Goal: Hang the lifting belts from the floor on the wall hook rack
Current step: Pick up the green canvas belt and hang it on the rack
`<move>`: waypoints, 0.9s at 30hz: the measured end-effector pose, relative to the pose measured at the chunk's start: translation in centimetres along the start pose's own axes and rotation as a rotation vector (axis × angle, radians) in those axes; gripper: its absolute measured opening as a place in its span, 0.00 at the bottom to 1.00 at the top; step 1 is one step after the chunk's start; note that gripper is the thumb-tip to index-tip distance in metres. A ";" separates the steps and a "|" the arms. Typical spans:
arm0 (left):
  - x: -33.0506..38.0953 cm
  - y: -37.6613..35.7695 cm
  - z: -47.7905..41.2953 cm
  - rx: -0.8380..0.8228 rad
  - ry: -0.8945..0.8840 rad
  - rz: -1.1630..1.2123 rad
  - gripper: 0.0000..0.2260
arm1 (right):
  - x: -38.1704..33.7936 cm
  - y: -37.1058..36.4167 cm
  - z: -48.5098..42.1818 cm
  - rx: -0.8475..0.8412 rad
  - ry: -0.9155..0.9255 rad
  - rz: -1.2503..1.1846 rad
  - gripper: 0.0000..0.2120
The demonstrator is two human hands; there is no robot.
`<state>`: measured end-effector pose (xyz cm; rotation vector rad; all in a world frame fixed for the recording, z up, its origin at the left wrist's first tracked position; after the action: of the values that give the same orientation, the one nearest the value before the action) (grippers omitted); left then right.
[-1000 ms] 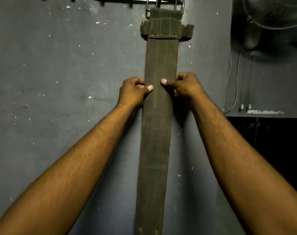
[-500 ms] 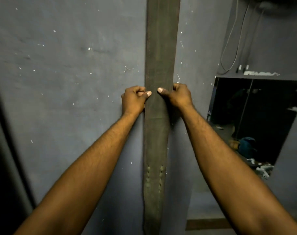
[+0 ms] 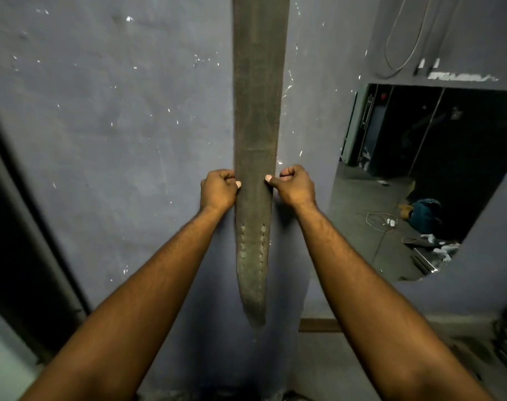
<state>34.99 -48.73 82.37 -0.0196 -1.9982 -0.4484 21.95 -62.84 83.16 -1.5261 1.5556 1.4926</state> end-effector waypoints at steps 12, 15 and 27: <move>-10.4 3.3 15.4 -0.335 0.312 0.113 0.11 | 10.5 1.6 17.1 -0.100 -0.271 -0.164 0.10; -14.2 6.0 21.2 -0.389 0.390 0.103 0.11 | 12.3 1.9 24.2 -0.120 -0.344 -0.181 0.08; -31.5 14.1 45.2 -0.590 0.887 0.037 0.10 | 26.6 0.3 49.3 -0.315 -0.721 0.006 0.06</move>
<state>13.39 -15.43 41.66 -0.1904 -0.9541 -0.8357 -1.25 -28.20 45.72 -0.9393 0.9296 2.0564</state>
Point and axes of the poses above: each hand's wrist, its own z-axis away from the middle knuckle, its own y-axis out of the back of the hand, x = y × z, the point moved 4 cm from there along -z, towards the middle knuckle, and after that the axes turned 8 degrees about x, right-handed, at the moved point
